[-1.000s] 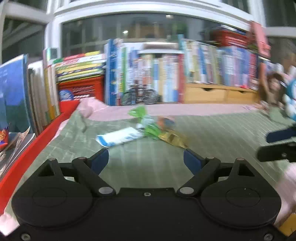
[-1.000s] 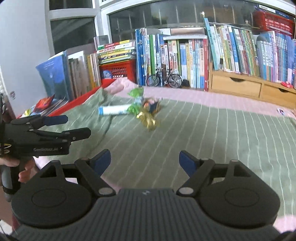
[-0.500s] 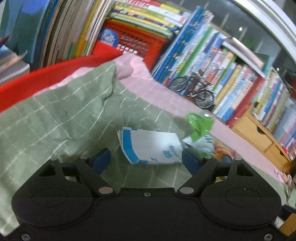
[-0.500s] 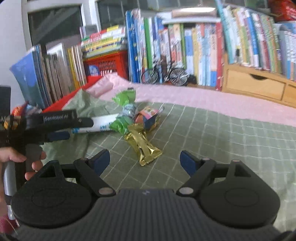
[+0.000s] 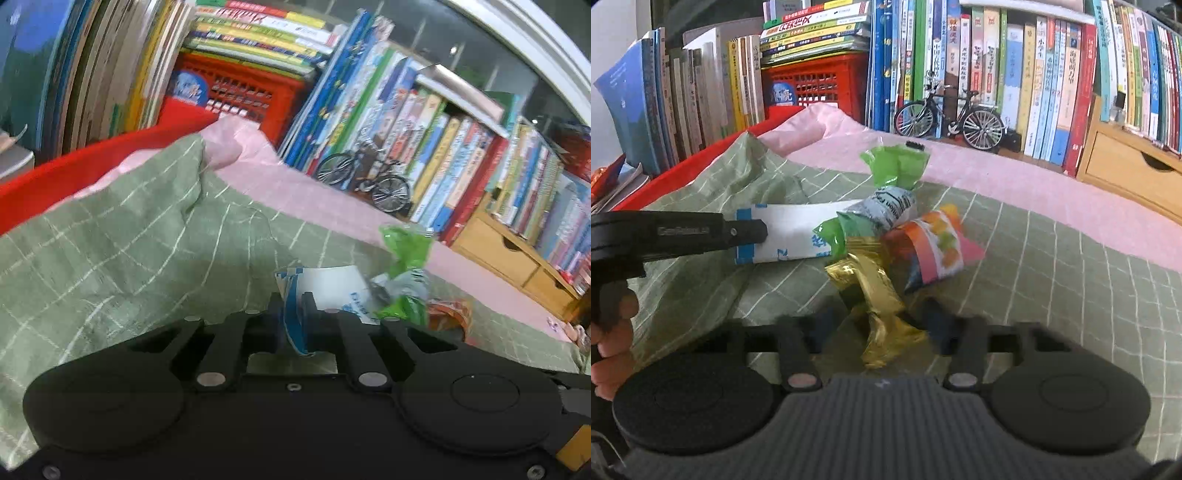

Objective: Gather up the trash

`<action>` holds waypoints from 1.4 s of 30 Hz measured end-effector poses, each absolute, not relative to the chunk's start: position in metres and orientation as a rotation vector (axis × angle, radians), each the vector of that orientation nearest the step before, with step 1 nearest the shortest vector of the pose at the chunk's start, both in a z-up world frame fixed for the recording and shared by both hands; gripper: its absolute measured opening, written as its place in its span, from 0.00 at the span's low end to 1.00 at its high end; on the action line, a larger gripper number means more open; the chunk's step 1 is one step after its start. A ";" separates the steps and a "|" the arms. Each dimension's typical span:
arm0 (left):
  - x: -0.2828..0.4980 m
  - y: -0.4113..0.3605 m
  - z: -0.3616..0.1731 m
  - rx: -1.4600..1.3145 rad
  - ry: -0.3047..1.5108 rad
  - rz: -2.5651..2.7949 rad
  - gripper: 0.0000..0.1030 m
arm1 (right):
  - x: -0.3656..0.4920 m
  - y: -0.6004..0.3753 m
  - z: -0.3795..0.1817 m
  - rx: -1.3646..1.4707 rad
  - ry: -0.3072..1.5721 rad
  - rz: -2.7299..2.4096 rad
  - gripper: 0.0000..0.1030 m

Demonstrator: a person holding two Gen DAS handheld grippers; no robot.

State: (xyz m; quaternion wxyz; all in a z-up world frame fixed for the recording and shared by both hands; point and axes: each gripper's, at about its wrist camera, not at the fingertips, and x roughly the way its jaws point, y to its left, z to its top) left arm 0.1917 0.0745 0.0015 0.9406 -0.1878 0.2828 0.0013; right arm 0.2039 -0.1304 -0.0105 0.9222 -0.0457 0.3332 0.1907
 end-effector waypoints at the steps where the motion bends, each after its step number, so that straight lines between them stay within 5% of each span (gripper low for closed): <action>1: 0.188 0.074 0.005 -0.370 0.575 -0.009 0.07 | 0.200 -0.132 -0.009 -0.095 0.676 0.402 0.40; 5: 0.169 0.070 0.013 -0.345 0.581 -0.048 0.05 | 0.184 -0.138 -0.001 -0.098 0.644 0.403 0.26; 17: 0.090 0.055 0.024 -0.296 0.706 -0.291 0.07 | 0.130 -0.172 0.013 -0.115 0.630 0.422 0.27; 20: 0.073 0.050 0.027 -0.251 0.715 -0.331 0.31 | 0.118 -0.182 0.012 -0.120 0.638 0.411 0.27; 21: 0.067 0.047 0.029 -0.204 0.700 -0.319 0.53 | 0.116 -0.185 0.012 -0.121 0.643 0.406 0.28; 22: 0.063 0.043 0.031 -0.163 0.681 -0.297 0.63 | 0.113 -0.189 0.011 -0.123 0.647 0.399 0.28; 30: 0.053 -0.001 0.042 0.025 0.527 -0.301 0.68 | 0.100 -0.213 0.008 -0.088 0.649 0.339 0.31; 42: 0.112 -0.024 0.004 -0.117 0.654 -0.144 0.86 | 0.082 -0.243 0.004 -0.042 0.650 0.298 0.33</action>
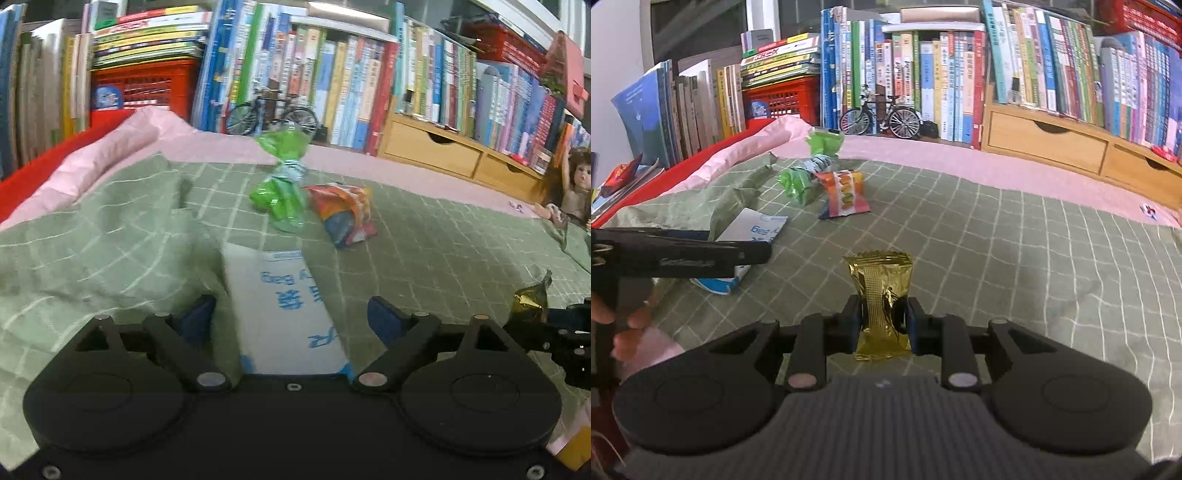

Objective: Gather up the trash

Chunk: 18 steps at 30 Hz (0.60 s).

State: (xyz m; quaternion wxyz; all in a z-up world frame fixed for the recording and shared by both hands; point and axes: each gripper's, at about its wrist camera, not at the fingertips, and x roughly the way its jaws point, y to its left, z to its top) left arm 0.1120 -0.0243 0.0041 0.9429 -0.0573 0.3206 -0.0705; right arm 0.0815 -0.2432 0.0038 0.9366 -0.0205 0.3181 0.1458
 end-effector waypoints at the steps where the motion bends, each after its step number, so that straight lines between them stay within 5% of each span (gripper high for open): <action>1: 0.112 -0.028 0.004 -0.105 0.650 -0.157 0.87 | 0.080 -0.245 0.003 -0.039 0.650 0.295 0.33; 18: 0.052 -0.057 0.026 0.091 0.591 -0.428 0.90 | 0.068 -0.274 -0.006 0.031 0.643 0.268 0.34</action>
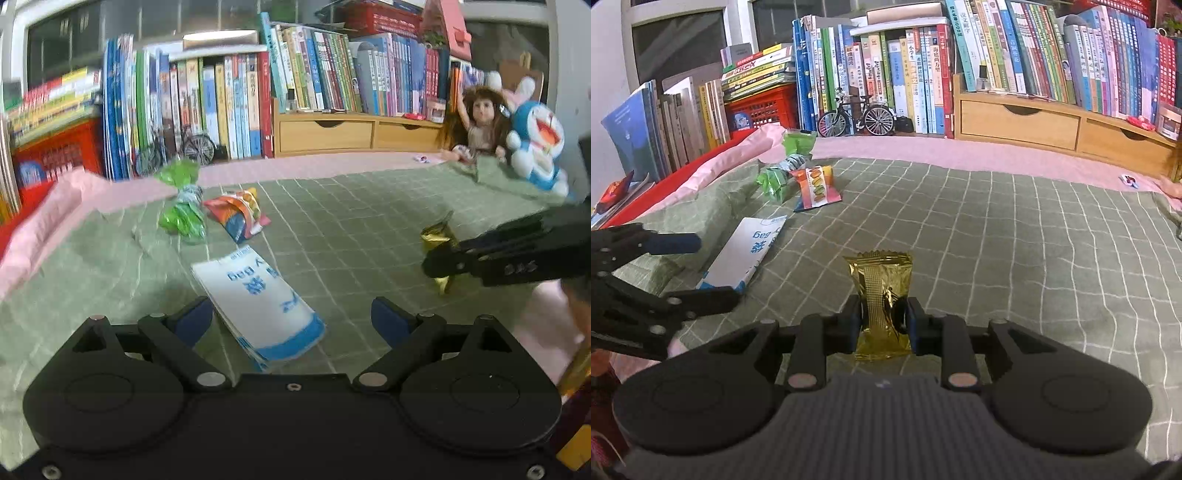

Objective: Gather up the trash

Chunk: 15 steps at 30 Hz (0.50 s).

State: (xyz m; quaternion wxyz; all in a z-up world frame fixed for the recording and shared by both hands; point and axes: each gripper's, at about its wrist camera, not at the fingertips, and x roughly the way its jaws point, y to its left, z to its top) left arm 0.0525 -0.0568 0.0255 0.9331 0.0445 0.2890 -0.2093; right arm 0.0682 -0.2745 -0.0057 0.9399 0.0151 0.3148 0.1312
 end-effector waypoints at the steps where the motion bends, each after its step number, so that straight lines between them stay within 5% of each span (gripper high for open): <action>1: 0.052 -0.054 0.028 0.059 0.614 -0.446 0.90 | 0.068 -0.275 -0.006 0.034 0.641 0.268 0.34; 15: 0.083 -0.058 0.014 -0.065 0.696 -0.288 0.90 | 0.061 -0.275 -0.003 0.028 0.637 0.272 0.36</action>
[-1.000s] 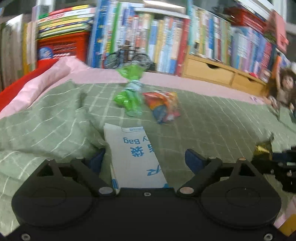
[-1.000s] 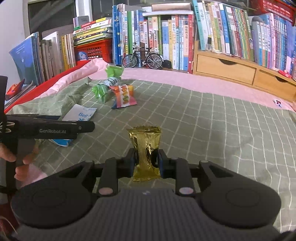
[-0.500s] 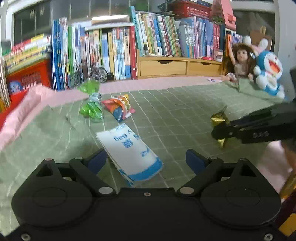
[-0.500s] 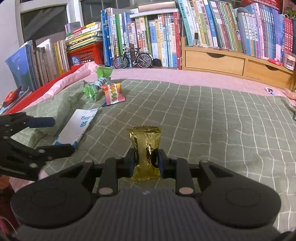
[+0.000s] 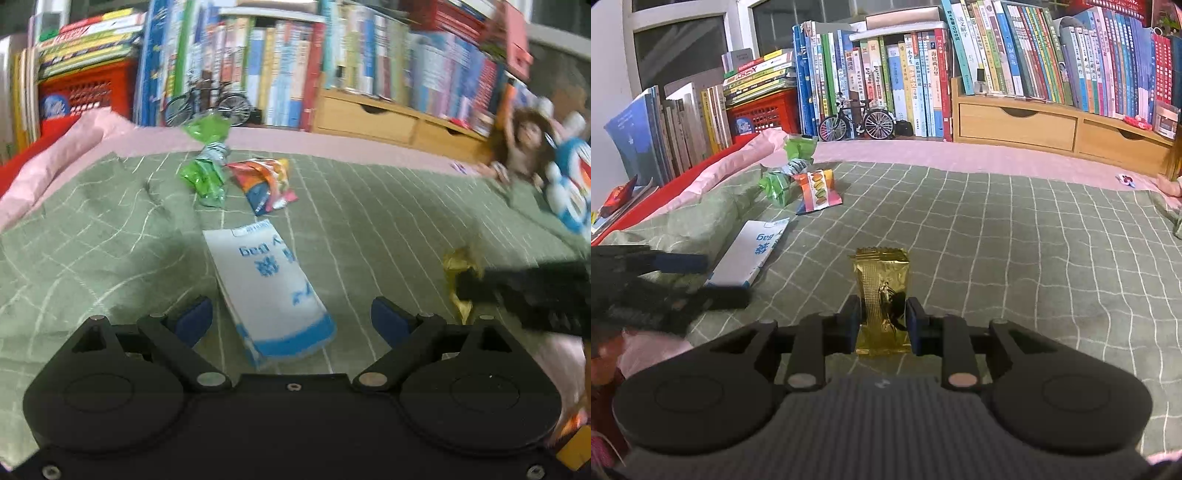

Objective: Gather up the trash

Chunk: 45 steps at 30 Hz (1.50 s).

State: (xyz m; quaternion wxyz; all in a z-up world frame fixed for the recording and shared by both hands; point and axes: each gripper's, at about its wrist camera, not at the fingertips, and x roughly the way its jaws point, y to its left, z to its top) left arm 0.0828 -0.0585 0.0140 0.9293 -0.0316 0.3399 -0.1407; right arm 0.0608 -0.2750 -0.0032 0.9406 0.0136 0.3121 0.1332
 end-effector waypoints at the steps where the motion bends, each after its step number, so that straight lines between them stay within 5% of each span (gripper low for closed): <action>1: 0.088 -0.060 0.012 -0.065 0.696 -0.280 0.90 | 0.061 -0.275 -0.003 0.025 0.639 0.271 0.36; 4: 0.104 -0.070 0.005 -0.036 0.708 -0.245 0.90 | 0.060 -0.275 -0.005 0.026 0.646 0.269 0.36; 8: 0.106 -0.090 0.002 0.044 0.681 -0.254 0.88 | 0.060 -0.274 -0.009 0.016 0.650 0.267 0.57; 18: 0.093 -0.108 0.001 0.117 0.633 -0.352 0.49 | 0.078 -0.278 -0.017 0.056 0.653 0.221 0.62; 19: 0.091 -0.108 0.001 0.116 0.631 -0.350 0.45 | 0.080 -0.277 -0.019 0.063 0.661 0.232 0.62; 21: 0.087 -0.107 0.005 0.132 0.601 -0.334 0.35 | 0.080 -0.274 -0.020 0.058 0.661 0.245 0.42; 23: 0.080 -0.105 0.009 0.140 0.575 -0.326 0.26 | 0.078 -0.271 -0.020 0.051 0.662 0.252 0.32; 45: -0.018 -0.098 0.024 0.139 0.588 -0.423 0.22 | -0.007 -0.270 -0.006 0.131 0.633 0.288 0.30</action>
